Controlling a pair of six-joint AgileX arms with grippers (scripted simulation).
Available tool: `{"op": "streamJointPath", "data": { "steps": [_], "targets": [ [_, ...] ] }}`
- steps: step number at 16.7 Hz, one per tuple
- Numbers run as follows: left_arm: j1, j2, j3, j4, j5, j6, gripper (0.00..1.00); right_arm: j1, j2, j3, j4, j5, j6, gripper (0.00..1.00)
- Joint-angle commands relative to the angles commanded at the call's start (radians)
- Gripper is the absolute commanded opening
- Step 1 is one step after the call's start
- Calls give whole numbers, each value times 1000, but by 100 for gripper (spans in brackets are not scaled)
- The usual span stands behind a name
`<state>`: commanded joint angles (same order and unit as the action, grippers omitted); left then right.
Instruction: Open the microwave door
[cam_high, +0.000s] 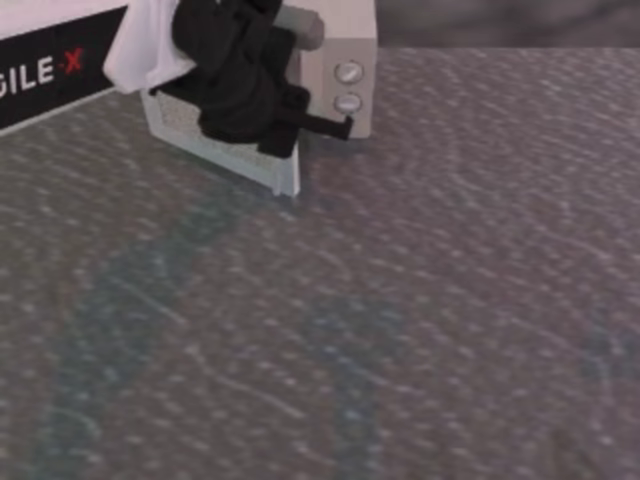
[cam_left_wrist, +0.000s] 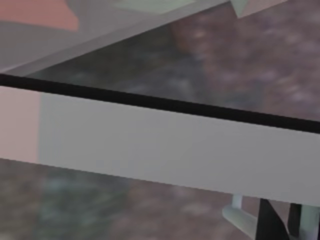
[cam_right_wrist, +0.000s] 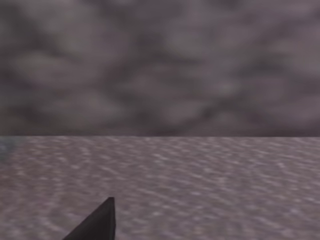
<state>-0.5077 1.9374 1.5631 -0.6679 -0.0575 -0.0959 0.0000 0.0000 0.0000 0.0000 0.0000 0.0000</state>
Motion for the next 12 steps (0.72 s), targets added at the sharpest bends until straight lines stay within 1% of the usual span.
{"op": "streamJointPath", "data": {
  "steps": [10, 12],
  "targets": [
    [0, 0, 0, 0, 0, 0, 0, 0, 0, 0, 0, 0, 0, 100],
    [-5, -1, -3, 1, 8, -1, 0, 0, 0, 0, 0, 0, 0, 100]
  ]
}}
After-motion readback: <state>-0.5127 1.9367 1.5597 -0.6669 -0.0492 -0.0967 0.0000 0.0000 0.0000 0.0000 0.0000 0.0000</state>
